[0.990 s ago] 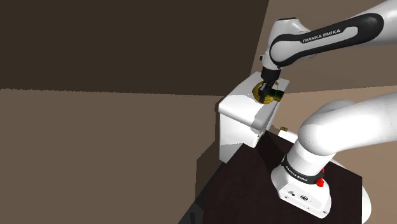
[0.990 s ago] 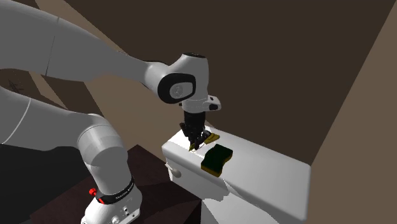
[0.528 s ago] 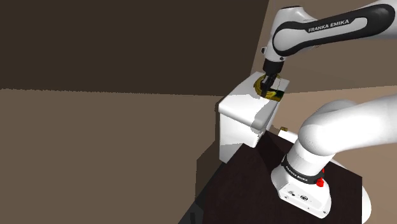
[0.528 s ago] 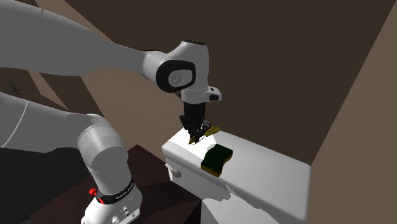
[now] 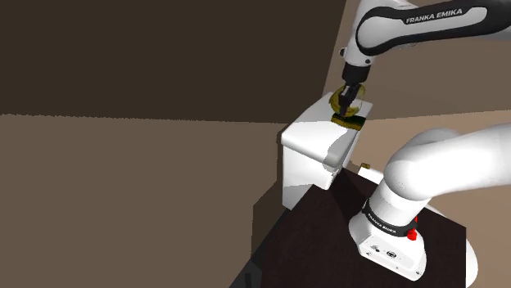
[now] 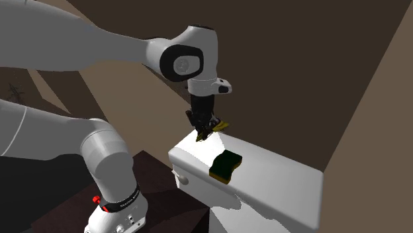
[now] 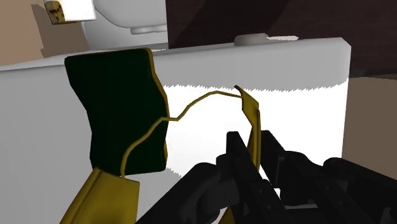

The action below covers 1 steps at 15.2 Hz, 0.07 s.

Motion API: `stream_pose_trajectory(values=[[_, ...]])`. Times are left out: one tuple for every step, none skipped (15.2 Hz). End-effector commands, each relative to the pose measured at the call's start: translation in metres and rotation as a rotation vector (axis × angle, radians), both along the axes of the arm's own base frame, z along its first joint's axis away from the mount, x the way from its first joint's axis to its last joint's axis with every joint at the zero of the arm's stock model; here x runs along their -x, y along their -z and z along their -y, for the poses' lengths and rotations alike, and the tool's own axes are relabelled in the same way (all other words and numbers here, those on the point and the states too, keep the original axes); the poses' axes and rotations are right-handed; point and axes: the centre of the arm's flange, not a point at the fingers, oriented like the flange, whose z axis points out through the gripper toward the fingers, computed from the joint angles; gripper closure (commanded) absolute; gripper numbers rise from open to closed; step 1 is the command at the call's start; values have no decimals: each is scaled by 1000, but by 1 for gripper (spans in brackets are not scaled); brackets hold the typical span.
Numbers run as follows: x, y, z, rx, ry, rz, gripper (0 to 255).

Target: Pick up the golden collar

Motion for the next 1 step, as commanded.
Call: stream_pose_trajectory(values=[[0,-3,0,0,0,0,255]])
